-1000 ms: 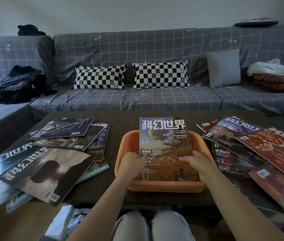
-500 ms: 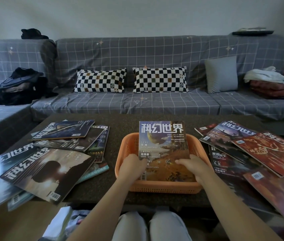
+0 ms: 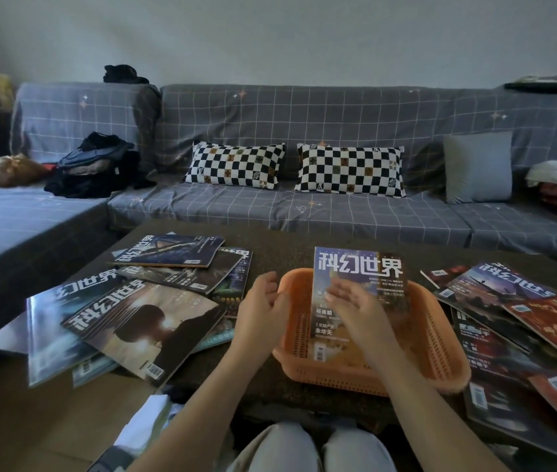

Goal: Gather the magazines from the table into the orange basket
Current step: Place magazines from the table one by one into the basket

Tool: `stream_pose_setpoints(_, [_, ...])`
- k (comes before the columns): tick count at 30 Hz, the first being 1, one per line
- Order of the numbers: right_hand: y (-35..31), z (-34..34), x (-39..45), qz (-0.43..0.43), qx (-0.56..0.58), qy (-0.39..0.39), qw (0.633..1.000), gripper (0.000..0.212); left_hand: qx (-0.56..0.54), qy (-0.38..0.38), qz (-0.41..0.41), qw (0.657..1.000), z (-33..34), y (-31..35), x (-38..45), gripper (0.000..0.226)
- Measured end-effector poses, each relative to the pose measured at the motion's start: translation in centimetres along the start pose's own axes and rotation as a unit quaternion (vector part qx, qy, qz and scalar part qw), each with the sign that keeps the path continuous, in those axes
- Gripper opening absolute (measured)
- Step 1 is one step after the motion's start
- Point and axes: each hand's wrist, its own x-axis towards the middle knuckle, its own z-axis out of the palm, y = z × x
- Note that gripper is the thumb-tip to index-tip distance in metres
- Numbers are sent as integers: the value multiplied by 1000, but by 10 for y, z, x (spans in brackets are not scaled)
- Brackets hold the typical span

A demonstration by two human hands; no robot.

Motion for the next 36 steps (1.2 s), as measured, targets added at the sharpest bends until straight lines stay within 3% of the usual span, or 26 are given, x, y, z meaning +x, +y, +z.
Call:
stream_pose_setpoints(4, [-19, 55, 2, -9, 32, -49, 998, 27, -35, 53, -21, 998, -44, -26, 2, 36])
stream_pose_setpoints(8, [-22, 111, 2, -5, 67, -106, 992, 29, 0, 126, -54, 991, -82, -56, -4, 24])
stream_pose_setpoints(12, [-16, 161, 9, 19, 52, -161, 985, 29, 74, 157, -112, 978, -113, -87, -8, 35])
stream_pose_setpoints(18, [11, 210, 27, 50, -27, -186, 981, 41, 103, 184, -213, 954, -133, -121, -14, 39])
stream_pose_setpoints(25, [20, 244, 61, 50, -190, -155, 968, 60, 1, 240, -246, 939, -143, -136, -11, 48])
stream_pose_setpoints(30, [12, 253, 69, 58, -315, -128, 939, 59, -123, 296, -232, 918, -151, -148, -9, 60])
stream_pose_setpoints(33, [11, 252, 63, 71, -319, -137, 935, 47, -194, 324, -242, 894, -157, -153, -12, 54])
stream_pose_setpoints(36, [10, 247, 51, 101, -239, -143, 955, 35, -253, 306, -267, 878, -166, -156, -20, 37])
